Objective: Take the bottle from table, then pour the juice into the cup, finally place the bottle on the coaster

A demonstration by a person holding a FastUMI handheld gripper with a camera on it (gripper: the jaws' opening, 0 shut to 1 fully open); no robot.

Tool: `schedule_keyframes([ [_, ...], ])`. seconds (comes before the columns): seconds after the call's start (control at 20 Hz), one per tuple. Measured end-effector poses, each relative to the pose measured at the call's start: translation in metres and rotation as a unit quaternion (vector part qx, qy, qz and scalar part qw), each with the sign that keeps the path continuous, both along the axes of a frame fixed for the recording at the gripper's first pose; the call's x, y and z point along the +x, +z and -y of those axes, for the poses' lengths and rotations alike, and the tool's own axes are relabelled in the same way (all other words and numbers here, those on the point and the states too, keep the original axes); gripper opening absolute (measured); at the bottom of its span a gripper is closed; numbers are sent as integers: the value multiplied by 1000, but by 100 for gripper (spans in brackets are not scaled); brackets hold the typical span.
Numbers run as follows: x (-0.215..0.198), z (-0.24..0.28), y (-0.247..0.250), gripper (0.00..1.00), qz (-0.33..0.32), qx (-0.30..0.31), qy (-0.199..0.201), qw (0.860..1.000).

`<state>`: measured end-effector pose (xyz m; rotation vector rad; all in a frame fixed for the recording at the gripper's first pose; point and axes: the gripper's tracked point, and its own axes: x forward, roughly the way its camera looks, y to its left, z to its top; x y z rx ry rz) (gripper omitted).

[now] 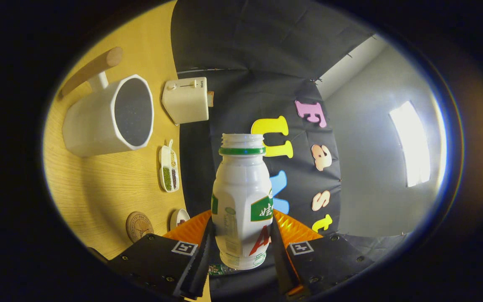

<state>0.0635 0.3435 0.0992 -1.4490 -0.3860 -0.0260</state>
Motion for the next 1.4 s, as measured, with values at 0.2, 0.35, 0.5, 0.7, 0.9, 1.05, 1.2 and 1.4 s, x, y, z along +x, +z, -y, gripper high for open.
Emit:
schedule_keyframes([
  [0.2, 1, -8, 1, 65, 6, -20, 0, 1000],
  [0.35, 2, -11, -1, 65, 9, -39, -1, 999],
  [0.5, 2, -15, 0, 65, 12, -52, -1, 999],
  [0.7, 0, -18, 5, 65, 20, -63, -1, 998],
  [0.9, -1, -19, 3, 65, 20, -70, -2, 997],
  [1.05, 0, -21, 2, 65, 19, -69, 0, 997],
  [1.2, 0, -18, 4, 65, 20, -72, 0, 997],
  [1.4, -3, -20, 6, 65, 24, -76, -1, 997],
])
